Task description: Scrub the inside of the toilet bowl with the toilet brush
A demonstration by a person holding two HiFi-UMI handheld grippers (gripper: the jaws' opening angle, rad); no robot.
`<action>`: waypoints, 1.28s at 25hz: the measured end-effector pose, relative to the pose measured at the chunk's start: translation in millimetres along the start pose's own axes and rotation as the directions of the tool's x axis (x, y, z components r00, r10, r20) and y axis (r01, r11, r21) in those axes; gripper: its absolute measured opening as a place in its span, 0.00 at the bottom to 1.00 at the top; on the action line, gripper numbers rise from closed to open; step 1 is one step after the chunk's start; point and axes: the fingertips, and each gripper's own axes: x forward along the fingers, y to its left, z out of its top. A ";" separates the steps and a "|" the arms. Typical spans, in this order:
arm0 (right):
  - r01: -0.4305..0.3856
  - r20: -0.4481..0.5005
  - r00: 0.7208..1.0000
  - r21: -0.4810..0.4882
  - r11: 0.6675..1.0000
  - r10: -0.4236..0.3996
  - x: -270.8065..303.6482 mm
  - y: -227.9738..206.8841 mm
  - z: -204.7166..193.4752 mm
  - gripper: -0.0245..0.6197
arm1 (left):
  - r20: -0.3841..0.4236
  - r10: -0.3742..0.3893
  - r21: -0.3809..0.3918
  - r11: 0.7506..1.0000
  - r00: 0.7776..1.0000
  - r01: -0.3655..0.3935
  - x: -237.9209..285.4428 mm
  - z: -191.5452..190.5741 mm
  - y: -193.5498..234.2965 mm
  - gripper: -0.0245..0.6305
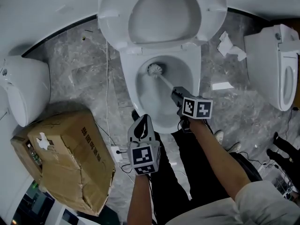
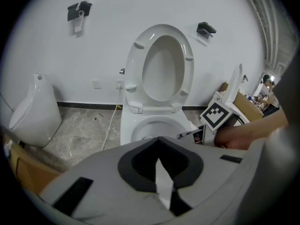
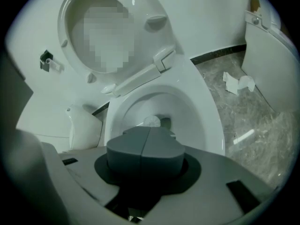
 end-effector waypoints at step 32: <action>0.103 0.185 0.971 0.239 0.965 -0.149 -61.8 -60.9 -6.5 0.30 | 0.046 -0.035 -0.006 0.999 0.998 0.035 8.2 35.7 -10.1 0.08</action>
